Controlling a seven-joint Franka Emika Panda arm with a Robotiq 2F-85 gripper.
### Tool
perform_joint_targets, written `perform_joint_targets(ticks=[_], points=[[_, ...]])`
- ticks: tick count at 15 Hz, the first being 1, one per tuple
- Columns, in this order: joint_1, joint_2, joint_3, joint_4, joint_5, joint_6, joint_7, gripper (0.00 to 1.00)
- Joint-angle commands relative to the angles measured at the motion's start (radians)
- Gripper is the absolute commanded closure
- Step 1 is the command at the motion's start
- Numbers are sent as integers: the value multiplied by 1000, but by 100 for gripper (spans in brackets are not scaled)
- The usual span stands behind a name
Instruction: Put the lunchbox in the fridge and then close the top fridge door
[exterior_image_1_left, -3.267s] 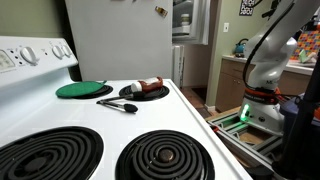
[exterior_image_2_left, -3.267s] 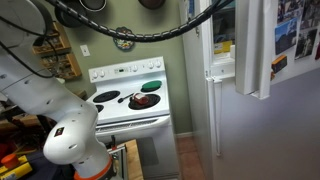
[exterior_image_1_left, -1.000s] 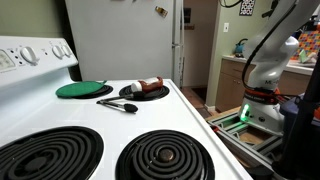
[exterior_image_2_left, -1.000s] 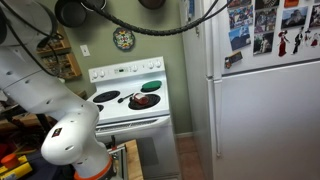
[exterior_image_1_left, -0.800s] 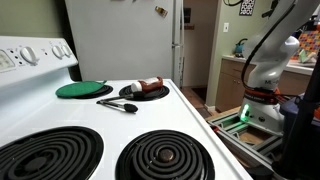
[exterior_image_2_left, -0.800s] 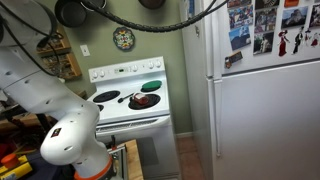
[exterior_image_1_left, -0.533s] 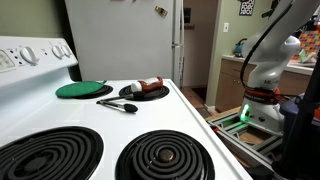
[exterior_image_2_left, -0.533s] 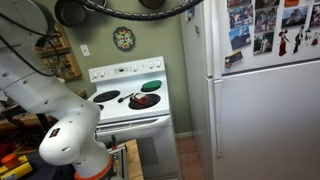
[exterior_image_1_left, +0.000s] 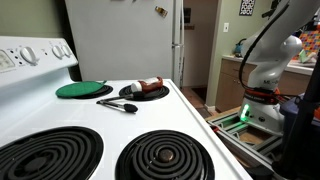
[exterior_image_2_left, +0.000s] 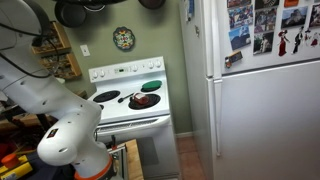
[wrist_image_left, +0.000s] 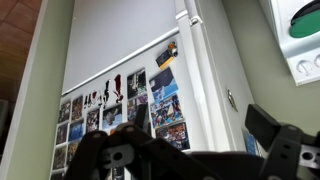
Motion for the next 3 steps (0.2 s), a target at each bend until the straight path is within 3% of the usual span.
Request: perform_joint_targets(ticks=[1, 3], points=[[15, 2, -12, 8, -10, -3, 2, 0], [15, 3, -12, 8, -14, -3, 1, 0]])
